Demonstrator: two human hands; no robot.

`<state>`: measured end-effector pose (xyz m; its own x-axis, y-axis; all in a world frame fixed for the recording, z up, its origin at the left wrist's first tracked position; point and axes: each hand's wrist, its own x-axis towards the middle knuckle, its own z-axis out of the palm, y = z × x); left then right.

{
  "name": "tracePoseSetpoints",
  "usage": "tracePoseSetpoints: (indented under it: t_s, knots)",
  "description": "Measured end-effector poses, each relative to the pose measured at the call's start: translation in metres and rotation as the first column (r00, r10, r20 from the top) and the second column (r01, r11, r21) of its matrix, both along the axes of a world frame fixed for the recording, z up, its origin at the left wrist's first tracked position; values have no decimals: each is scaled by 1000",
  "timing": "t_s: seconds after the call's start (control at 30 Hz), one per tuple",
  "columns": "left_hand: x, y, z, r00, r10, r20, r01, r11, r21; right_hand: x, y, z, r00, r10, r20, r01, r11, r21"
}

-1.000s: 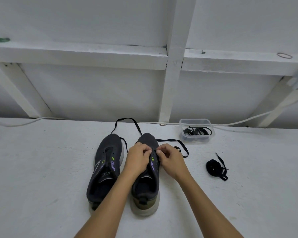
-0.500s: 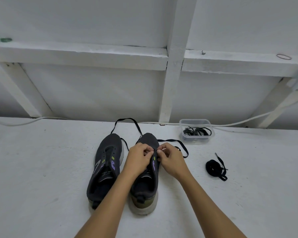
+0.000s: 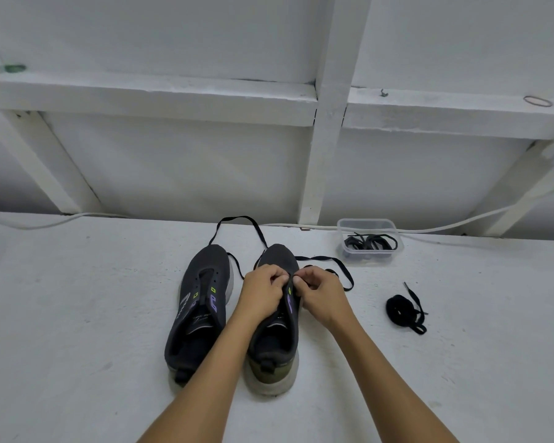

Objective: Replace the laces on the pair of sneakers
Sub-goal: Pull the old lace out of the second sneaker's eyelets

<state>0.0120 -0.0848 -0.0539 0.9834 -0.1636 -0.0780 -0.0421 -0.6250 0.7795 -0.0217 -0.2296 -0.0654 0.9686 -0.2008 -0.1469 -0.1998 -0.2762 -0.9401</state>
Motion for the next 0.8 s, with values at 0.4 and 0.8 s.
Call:
tracePoseSetpoints:
  t_s: [0.4, 0.8]
  knots:
    - [1, -6, 5, 998, 33, -55, -30, 998, 54, 7, 0, 3, 999, 0, -48, -6, 993, -122]
    - [-5, 4, 13, 990, 88, -110, -98, 991, -92, -2, -1, 5, 998, -33, 47, 39, 989, -146]
